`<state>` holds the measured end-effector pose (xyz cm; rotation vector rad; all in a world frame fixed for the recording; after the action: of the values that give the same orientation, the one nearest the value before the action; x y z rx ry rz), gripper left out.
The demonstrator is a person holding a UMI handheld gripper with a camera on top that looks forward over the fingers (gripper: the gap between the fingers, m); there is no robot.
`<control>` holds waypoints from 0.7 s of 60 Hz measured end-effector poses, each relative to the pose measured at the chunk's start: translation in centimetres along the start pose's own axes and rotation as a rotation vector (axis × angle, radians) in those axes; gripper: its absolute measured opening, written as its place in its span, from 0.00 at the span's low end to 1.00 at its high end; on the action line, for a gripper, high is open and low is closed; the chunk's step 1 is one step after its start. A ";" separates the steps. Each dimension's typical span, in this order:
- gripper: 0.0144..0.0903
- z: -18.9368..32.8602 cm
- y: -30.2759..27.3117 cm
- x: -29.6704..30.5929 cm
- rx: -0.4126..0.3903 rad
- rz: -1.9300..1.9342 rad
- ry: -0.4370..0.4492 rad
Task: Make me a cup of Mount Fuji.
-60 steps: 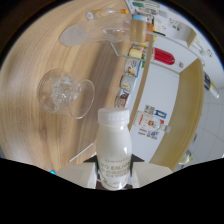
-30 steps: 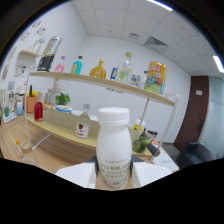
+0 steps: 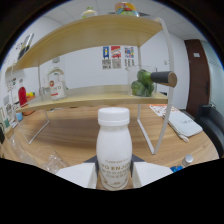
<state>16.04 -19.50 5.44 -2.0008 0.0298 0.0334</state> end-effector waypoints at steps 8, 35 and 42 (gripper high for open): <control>0.46 -0.3 1.0 -0.1 -0.008 -0.013 -0.011; 0.53 -2.7 2.9 0.6 -0.090 -0.002 0.025; 0.90 -4.4 2.5 1.4 -0.133 0.015 0.094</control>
<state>17.36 -24.56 4.95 -2.1342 0.1057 -0.0500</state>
